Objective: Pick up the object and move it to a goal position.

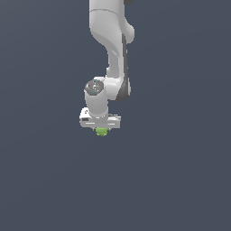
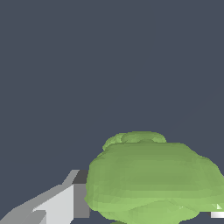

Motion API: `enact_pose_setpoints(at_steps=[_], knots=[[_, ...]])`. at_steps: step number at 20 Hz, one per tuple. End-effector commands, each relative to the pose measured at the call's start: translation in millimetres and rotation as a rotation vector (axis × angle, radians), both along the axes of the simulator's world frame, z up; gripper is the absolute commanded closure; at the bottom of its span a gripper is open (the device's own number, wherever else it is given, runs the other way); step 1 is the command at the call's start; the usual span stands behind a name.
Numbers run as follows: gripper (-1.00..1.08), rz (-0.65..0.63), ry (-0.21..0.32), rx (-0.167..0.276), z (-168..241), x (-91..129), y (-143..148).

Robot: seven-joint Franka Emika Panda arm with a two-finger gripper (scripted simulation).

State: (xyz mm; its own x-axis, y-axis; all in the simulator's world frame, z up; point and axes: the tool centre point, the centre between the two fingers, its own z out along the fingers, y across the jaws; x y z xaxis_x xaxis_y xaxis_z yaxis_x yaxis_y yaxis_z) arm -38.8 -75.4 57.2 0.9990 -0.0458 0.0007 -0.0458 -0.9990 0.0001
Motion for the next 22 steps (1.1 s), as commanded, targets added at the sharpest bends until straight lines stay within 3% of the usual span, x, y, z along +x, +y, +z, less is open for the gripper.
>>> enact_pose_setpoints(at_steps=[1,22], knots=[[1.08,0.001,-0.001,0.0,9.8,-3.5,6.4],[1.08,0.001,0.0,-0.002,172.5,-65.4,110.2]])
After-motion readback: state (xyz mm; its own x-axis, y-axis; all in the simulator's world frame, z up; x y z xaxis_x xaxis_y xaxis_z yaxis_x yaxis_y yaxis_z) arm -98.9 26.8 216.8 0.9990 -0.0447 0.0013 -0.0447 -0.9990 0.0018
